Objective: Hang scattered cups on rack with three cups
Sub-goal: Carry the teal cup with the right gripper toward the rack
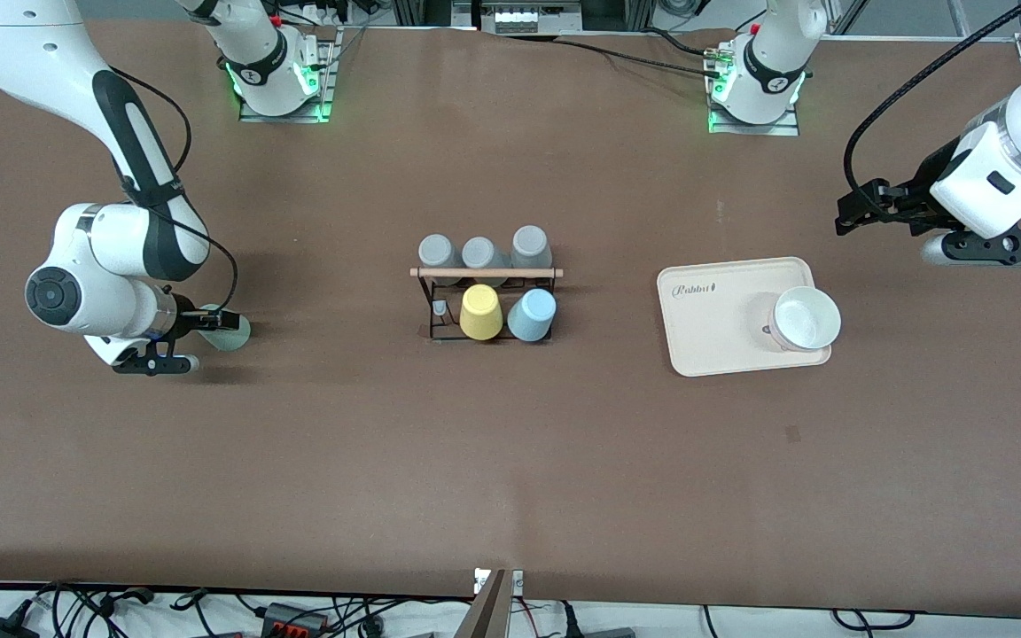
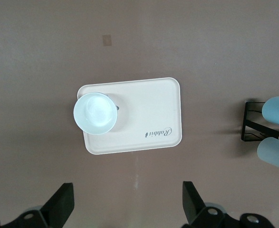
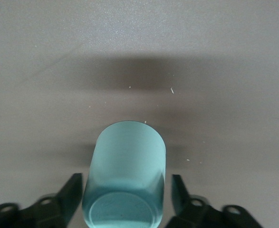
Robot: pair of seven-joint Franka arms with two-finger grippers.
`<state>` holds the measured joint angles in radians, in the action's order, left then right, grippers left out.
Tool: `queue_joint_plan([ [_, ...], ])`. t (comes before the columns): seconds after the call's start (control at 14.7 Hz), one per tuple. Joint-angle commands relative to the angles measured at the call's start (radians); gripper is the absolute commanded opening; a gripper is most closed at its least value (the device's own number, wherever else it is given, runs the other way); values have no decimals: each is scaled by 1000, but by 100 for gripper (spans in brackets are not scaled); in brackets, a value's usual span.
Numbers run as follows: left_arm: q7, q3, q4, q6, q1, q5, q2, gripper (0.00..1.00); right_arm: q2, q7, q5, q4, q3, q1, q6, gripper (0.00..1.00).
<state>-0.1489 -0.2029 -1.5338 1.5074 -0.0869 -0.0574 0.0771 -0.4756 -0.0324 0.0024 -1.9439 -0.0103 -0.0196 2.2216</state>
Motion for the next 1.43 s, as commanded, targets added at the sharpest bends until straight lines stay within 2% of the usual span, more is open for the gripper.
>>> queue_joint_plan([
  [0.0,23,-9,24,-21,-10,14,10,100,12,-8,13,3,10,-2,-13,30],
  [0.2,23,-6,24,-21,-10,16,10,100,17,-9,13,83,29,6,-92,29],
  [0.41,23,-6,23,-22,-10,16,10,100,14,-8,13,248,96,16,-245,27],
  [0.61,38,-4,23,-22,-10,16,10,100,6,-4,13,374,101,96,-335,27],
  [0.89,66,3,23,-22,-10,14,10,100,8,15,11,460,98,243,-382,27],
  [1.23,65,3,24,-22,-10,16,10,100,5,271,16,497,101,332,-390,27],
  [1.37,65,3,24,-22,-10,16,10,100,3,362,78,497,101,357,-382,28],
])
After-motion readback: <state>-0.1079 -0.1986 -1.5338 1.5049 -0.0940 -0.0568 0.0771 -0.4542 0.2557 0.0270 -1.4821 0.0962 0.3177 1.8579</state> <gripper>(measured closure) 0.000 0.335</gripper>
